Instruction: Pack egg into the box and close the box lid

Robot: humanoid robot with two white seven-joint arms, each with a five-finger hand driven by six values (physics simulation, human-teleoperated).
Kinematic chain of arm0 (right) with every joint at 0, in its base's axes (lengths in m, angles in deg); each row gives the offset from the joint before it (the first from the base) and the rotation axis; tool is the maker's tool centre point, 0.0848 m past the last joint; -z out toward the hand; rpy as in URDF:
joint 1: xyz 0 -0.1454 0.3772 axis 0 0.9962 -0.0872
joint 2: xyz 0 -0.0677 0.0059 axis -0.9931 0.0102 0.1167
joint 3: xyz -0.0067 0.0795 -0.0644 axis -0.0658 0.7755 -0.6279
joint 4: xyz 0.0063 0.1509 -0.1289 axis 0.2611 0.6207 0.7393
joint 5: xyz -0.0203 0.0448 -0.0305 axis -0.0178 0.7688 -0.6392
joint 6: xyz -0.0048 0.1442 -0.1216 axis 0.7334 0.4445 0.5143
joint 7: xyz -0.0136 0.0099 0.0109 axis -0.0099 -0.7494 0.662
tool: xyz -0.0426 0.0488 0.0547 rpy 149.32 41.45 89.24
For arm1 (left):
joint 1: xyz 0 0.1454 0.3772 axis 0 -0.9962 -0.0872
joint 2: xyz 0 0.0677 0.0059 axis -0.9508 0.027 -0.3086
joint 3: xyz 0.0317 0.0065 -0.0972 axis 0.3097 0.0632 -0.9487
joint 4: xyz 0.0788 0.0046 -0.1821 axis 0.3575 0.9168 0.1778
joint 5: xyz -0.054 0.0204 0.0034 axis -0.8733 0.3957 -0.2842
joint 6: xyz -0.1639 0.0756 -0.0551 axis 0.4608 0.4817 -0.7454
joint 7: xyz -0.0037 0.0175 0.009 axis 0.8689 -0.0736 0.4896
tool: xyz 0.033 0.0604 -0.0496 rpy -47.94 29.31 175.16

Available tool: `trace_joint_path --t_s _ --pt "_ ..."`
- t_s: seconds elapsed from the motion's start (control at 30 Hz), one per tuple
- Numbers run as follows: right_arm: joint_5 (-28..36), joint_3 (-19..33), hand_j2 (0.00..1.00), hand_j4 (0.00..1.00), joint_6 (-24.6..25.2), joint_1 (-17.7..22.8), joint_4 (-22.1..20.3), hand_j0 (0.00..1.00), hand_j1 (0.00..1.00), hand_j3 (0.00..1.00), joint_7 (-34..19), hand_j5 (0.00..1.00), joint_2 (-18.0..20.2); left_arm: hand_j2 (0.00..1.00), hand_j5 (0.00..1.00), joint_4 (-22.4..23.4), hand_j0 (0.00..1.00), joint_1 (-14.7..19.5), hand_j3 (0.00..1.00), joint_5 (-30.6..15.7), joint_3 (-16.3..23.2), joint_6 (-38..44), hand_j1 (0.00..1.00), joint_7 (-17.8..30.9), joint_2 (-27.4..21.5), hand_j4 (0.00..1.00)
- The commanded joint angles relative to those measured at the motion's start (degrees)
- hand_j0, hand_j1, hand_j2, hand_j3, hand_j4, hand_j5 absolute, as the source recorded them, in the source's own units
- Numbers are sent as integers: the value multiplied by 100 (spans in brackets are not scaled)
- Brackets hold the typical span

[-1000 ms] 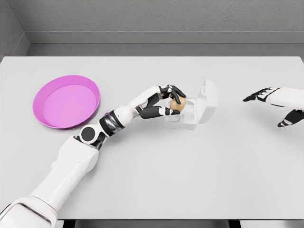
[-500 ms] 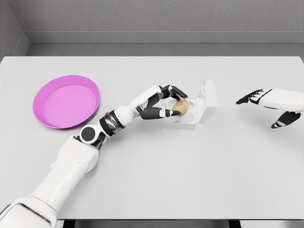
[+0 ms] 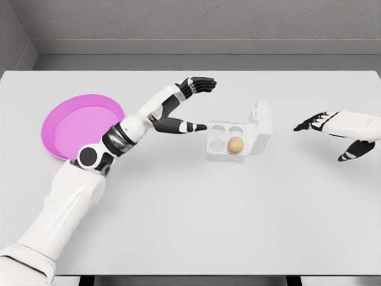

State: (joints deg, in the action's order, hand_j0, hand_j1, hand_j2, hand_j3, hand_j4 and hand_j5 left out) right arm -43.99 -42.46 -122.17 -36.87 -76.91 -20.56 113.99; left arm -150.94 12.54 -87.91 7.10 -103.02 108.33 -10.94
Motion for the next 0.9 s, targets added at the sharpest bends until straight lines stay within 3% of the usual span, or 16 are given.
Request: trace_joint_path --t_s 0.0,0.2,0.37,0.43,0.5,0.57,0.7,0.87 --pt "34 -27 100 100 14 0 -153 100 100 100 16 100 19 91 91 -228 91 -9 91 -114 -25 4 91 -1 -117 91" --pt "26 -150 100 100 14 -9 -276 100 100 100 16 100 19 99 99 -553 99 -44 99 -79 -17 4 99 -1 -311 99" --pt "26 -247 100 100 14 -26 -751 100 100 100 16 100 2 100 100 -571 100 -44 100 -87 -17 4 100 -1 -328 100" --pt "26 -256 100 100 23 -97 -751 100 100 100 25 100 -7 100 100 -614 100 -44 100 -87 -17 4 100 -1 -424 100" --pt "26 -247 100 100 23 -97 -742 100 100 100 25 100 -7 100 100 -1098 100 -44 100 -114 1 4 100 -1 -873 100" --pt "26 -247 100 100 23 -114 -751 100 100 100 25 100 -16 100 100 -1291 100 -18 100 -465 45 4 100 -1 -1391 100" --pt "26 -247 100 100 14 -141 -777 100 100 100 34 100 -86 100 100 -1748 100 -88 100 -518 141 4 100 -1 -2182 100" --pt "26 -247 100 100 23 -176 -962 100 100 100 42 100 -130 100 100 -1757 100 -106 100 -483 238 4 100 -1 -2420 100"
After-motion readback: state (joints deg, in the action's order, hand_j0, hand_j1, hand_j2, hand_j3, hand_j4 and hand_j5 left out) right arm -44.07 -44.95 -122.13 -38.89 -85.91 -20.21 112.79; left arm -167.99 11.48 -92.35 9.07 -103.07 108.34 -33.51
